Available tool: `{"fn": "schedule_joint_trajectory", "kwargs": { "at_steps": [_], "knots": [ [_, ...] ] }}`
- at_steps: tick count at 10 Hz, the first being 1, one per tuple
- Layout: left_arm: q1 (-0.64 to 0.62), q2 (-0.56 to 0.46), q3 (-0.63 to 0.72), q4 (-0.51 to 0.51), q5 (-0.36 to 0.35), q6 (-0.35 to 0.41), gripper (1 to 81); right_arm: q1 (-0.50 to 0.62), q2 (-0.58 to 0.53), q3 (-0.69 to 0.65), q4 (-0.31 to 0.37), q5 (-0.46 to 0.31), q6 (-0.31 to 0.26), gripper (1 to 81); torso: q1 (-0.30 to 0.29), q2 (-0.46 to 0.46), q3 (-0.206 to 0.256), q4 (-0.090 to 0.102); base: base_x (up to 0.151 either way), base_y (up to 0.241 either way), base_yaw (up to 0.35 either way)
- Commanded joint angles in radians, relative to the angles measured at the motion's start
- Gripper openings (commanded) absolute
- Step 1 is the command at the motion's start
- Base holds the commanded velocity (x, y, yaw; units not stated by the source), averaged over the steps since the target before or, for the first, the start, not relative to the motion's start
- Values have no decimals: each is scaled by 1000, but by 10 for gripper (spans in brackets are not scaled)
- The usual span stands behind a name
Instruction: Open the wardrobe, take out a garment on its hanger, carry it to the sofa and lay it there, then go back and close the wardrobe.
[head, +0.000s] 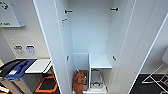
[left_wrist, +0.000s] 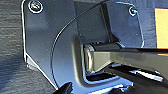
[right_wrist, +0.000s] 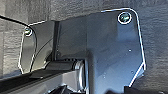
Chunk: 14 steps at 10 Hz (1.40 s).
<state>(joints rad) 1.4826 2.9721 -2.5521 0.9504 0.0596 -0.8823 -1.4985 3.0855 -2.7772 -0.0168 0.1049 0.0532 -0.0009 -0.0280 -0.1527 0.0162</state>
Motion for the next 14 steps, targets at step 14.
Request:
{"fn": "schedule_joint_trajectory", "kwargs": {
  "at_steps": [14],
  "knots": [
    [-37, 18, -14, 11, 13, 36, 811, 50, -22, 1, 5, -67, 0, 811, 1, -1, 0, 0, 44, 0, 0]
  ]
}}
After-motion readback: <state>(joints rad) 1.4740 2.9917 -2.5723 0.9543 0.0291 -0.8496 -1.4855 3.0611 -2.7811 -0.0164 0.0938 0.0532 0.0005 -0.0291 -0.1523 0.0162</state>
